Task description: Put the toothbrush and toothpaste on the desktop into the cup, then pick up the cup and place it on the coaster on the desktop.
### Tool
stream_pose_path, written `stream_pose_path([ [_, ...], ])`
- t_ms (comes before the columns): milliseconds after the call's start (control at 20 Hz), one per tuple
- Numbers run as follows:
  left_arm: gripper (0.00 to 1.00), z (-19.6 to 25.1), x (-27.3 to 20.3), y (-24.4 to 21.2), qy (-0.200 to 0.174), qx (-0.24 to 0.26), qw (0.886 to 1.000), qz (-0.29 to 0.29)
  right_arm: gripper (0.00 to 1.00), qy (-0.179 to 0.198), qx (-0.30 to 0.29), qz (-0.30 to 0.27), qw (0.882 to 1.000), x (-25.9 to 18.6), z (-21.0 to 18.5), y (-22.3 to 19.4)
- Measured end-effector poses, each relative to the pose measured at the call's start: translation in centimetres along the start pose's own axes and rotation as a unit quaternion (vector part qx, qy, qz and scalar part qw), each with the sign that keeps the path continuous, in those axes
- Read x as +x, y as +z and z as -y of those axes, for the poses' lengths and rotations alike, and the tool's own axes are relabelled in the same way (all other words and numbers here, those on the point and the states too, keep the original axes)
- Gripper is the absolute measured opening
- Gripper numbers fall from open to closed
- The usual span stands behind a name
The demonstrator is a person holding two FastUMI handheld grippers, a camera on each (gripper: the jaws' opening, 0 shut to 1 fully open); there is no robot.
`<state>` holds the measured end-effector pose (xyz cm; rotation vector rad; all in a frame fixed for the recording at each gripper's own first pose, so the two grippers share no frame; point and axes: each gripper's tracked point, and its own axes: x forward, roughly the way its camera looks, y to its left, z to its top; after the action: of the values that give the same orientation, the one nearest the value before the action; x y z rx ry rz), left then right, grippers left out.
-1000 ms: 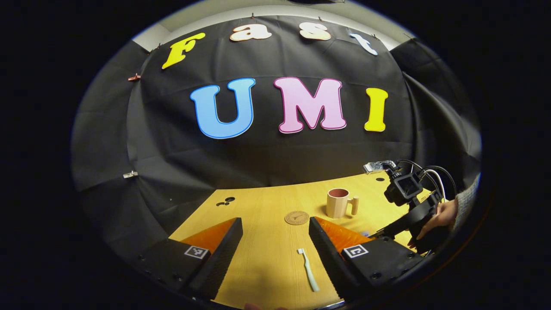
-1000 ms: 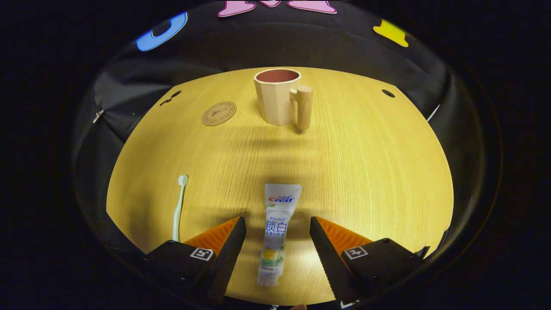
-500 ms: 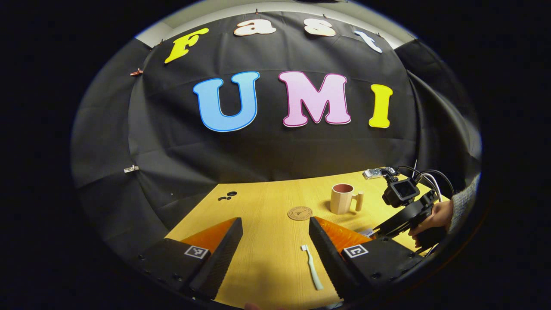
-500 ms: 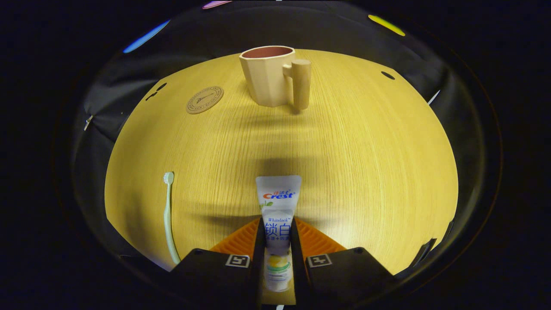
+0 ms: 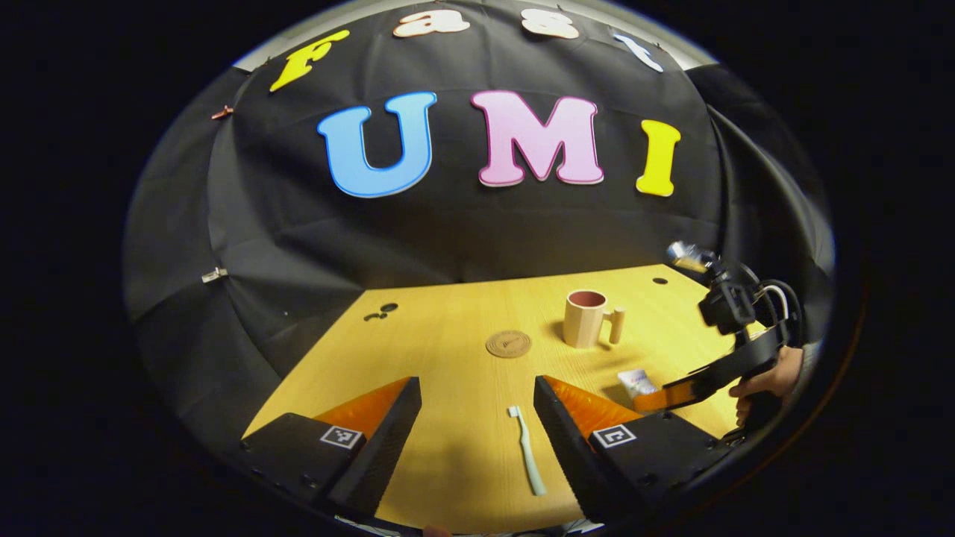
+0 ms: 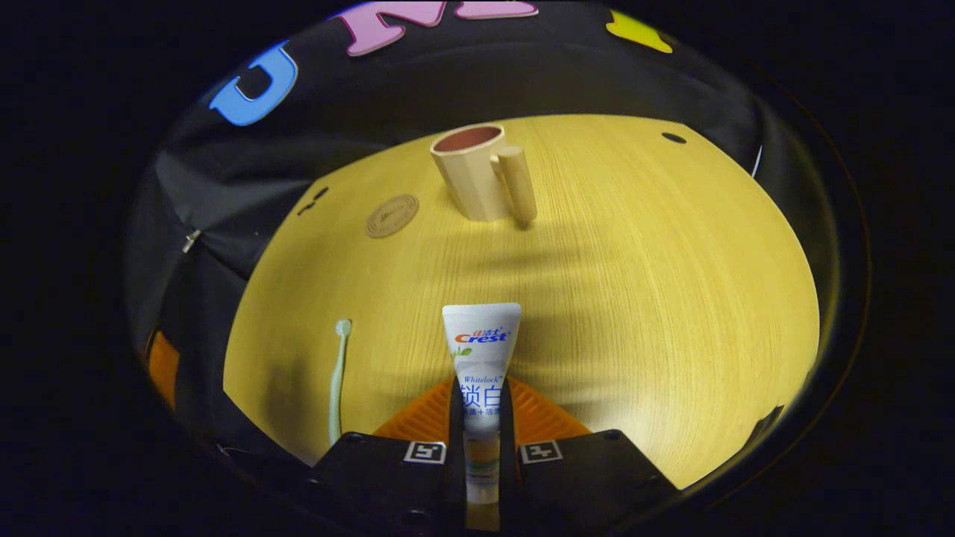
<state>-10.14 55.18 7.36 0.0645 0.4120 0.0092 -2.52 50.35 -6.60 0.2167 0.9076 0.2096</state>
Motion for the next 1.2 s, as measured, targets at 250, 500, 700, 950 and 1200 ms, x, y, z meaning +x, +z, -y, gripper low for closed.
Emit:
stream_pose_path([
  [250, 0.95, 3.2, 3.7, -5.0, -0.033, -0.027, 0.993, -0.109, 0.21, 0.056, -0.019, 0.135, 0.989, -6.6, -0.1, 5.2],
  [500, 0.94, 4.5, 7.6, -9.8, -0.034, -0.035, 0.974, -0.219, 0.21, 0.069, -0.016, 0.188, 0.980, -11.3, 2.4, 8.9],
  [700, 0.93, 4.2, 9.7, -13.4, -0.019, -0.007, 0.958, -0.285, 0.20, 0.060, -0.004, 0.211, 0.976, -12.6, 5.4, 10.9],
  [950, 0.89, 4.2, 10.2, -14.7, -0.017, 0.005, 0.945, -0.326, 0.21, 0.048, 0.007, 0.219, 0.975, -13.2, 8.5, 12.2],
  [1200, 0.53, 5.6, 10.2, -15.0, -0.025, -0.007, 0.933, -0.360, 0.21, 0.044, 0.022, 0.221, 0.974, -12.7, 10.3, 12.9],
])
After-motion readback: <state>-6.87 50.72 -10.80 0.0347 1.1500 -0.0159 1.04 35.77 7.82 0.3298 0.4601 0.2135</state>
